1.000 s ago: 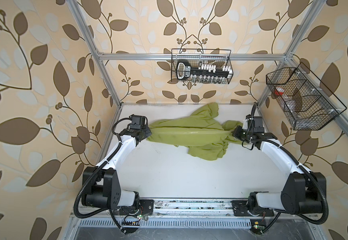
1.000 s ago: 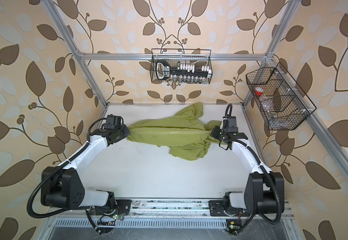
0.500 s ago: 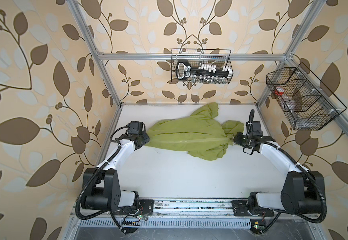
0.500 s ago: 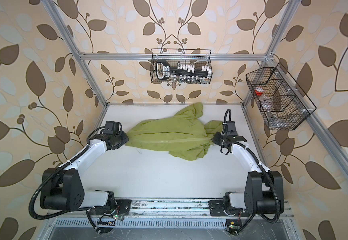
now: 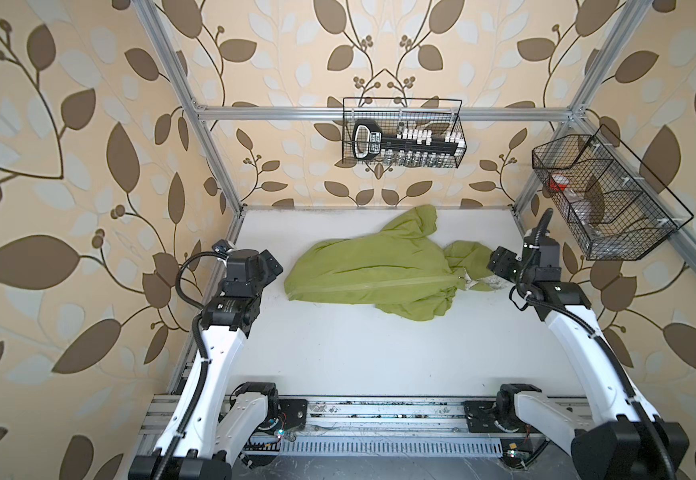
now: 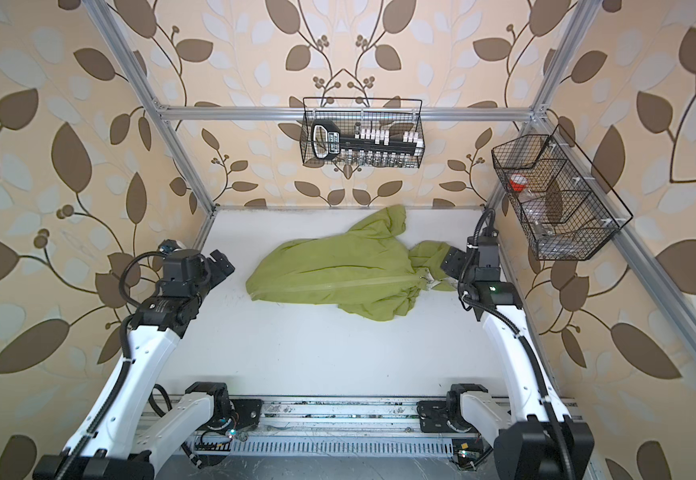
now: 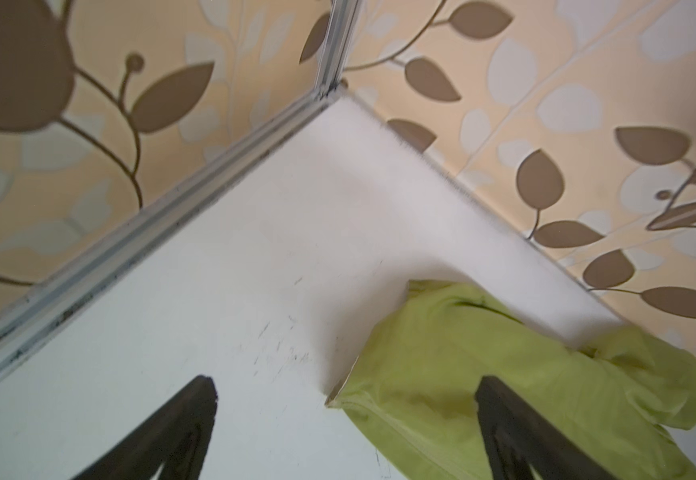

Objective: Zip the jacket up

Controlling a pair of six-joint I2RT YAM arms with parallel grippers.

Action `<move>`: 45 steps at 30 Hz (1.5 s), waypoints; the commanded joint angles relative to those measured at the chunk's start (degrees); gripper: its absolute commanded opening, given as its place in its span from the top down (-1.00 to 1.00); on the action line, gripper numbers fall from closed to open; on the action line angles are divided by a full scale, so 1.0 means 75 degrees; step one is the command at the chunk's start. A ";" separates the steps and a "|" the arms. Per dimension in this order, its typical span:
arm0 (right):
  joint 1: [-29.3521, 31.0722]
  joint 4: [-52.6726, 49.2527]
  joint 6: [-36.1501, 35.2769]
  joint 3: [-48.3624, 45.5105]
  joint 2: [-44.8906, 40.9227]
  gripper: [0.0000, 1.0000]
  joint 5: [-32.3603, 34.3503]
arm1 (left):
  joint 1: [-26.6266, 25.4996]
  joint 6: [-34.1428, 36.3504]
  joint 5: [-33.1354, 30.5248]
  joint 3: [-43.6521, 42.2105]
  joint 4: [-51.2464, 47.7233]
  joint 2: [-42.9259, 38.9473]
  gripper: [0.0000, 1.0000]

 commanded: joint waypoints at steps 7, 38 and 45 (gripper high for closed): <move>0.0049 0.4173 -0.1213 -0.2992 -0.1830 -1.00 0.0882 | 0.0014 0.2327 -0.0474 -0.1797 0.3607 -0.0770 -0.98; 0.1458 1.2268 -0.3244 -0.6814 0.1963 -1.00 0.1761 | -0.1004 0.3685 -0.1543 -0.4850 1.0928 0.4987 -0.98; 0.0975 1.2657 -0.2732 -0.6670 0.2723 -1.00 0.1606 | -0.0842 0.3498 -0.1532 -0.4321 1.0074 0.5151 -0.98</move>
